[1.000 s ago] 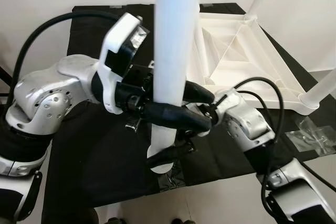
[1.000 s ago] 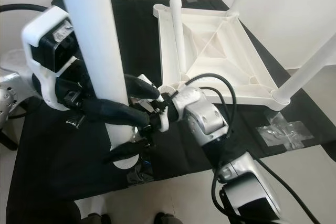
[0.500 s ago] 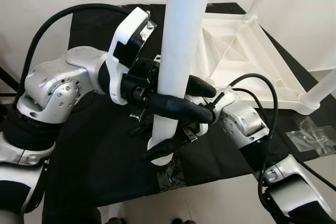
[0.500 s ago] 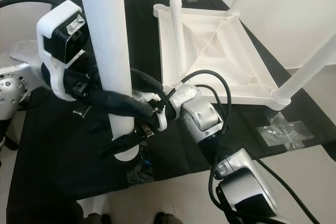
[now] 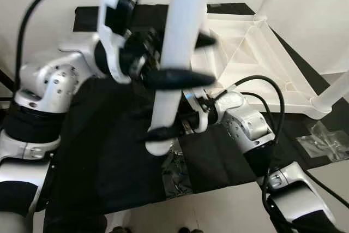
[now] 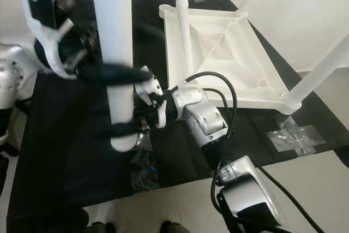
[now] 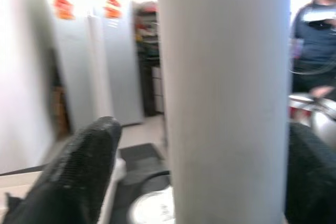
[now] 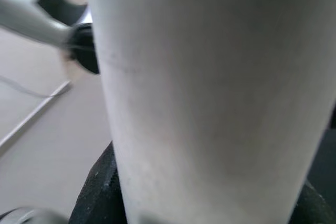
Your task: Building children table
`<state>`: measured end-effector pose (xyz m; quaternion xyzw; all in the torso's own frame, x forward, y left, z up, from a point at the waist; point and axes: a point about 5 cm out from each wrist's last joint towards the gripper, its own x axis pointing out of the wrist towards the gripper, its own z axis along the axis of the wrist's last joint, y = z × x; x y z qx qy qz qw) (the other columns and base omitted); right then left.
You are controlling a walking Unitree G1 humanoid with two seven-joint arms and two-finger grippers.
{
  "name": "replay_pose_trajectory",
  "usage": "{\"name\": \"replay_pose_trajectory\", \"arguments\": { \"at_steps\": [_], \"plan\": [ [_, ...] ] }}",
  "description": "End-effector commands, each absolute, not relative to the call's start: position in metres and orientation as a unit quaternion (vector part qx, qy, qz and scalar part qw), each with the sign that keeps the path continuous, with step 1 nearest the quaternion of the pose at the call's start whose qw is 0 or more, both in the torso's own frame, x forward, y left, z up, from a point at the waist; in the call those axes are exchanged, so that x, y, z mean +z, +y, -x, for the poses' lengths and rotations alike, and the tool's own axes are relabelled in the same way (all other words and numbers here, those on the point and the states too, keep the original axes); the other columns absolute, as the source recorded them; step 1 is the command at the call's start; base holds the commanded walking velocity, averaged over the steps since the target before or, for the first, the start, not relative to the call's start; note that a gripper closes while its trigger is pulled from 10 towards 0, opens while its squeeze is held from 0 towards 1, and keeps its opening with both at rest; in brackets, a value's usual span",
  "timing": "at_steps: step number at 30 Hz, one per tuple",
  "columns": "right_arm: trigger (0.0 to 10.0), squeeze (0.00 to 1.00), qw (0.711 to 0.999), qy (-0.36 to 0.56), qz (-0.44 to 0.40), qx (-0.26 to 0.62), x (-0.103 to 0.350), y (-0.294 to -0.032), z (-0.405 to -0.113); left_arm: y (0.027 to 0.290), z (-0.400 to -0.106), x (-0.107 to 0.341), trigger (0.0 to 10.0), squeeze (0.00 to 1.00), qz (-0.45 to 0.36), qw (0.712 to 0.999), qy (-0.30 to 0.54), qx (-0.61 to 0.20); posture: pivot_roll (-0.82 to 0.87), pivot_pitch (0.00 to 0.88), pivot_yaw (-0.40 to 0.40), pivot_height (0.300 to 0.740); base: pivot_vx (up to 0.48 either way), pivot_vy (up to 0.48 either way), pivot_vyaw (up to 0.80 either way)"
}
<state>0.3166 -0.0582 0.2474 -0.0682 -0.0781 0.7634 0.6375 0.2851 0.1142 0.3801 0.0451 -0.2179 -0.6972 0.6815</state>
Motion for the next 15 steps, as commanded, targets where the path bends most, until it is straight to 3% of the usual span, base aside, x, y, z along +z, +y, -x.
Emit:
{"name": "replay_pose_trajectory", "arguments": {
  "at_steps": [1,3,4,5,6,7,8,9,10,11,12,15],
  "plan": [
    [0.0,0.0,0.675,-0.097,0.068,0.728,0.25,-0.066,-0.324,0.129,-0.29,0.383,10.0,1.0,-0.047,0.716,-0.235,-0.656,0.09,0.18,-0.099,0.74,0.0,0.0,0.0],
    [0.0,0.0,0.759,-0.113,0.062,0.638,0.255,-0.079,-0.345,0.16,-0.3,0.377,10.0,1.0,-0.03,0.787,-0.245,-0.566,0.09,0.183,-0.095,0.74,0.0,0.0,0.0],
    [0.0,0.0,0.759,-0.113,0.062,0.638,0.255,-0.079,-0.345,0.16,-0.3,0.377,10.0,1.0,-0.03,0.787,-0.245,-0.566,0.09,0.183,-0.095,0.74,0.0,0.0,0.0],
    [0.0,0.0,0.798,-0.118,0.058,0.588,0.257,-0.086,-0.355,0.176,-0.305,0.37,10.0,1.0,-0.02,0.824,-0.243,-0.511,0.09,0.181,-0.095,0.74,0.0,0.0,0.0],
    [0.0,0.0,0.798,-0.118,0.058,0.588,0.257,-0.086,-0.355,0.176,-0.305,0.37,10.0,1.0,-0.02,0.824,-0.243,-0.511,0.09,0.181,-0.095,0.74,0.0,0.0,0.0],
    [0.0,0.0,0.828,-0.123,0.054,0.544,0.259,-0.092,-0.362,0.187,-0.31,0.363,10.0,1.0,-0.015,0.854,-0.241,-0.461,0.09,0.181,-0.094,0.74,0.0,0.0,0.0],
    [0.0,0.0,0.855,-0.124,0.044,0.502,0.26,-0.099,-0.367,0.197,-0.314,0.352,10.0,0.84,0.003,0.881,-0.233,-0.411,0.09,0.18,-0.093,0.74,0.0,0.0,0.0],
    [0.0,0.0,0.855,-0.124,0.044,0.502,0.26,-0.099,-0.367,0.197,-0.314,0.352,10.0,0.84,0.003,0.881,-0.233,-0.411,0.09,0.18,-0.093,0.74,0.0,0.0,0.0],
    [0.0,0.0,0.879,-0.128,0.034,0.458,0.26,-0.106,-0.371,0.205,-0.315,0.337,10.0,0.0,0.019,0.904,-0.224,-0.363,0.09,0.188,-0.093,0.74,0.0,0.0,0.0],
    [0.0,0.0,0.893,-0.131,0.027,0.429,0.26,-0.11,-0.373,0.209,-0.315,0.328,10.0,0.0,0.03,0.917,-0.217,-0.333,0.09,0.188,-0.093,0.74,0.0,0.0,0.0],
    [10.0,0.0,0.902,-0.134,0.024,0.411,0.259,-0.114,-0.373,0.212,-0.314,0.314,10.0,0.0,0.044,0.93,-0.209,-0.298,0.09,0.187,-0.096,0.74,0.0,0.0,0.0],
    [10.0,0.0,0.913,-0.128,0.023,0.387,0.258,-0.117,-0.372,0.212,-0.31,0.299,10.0,0.0,0.065,0.941,-0.198,-0.268,0.09,0.185,-0.1,0.74,0.0,0.0,0.0]
  ]
}}
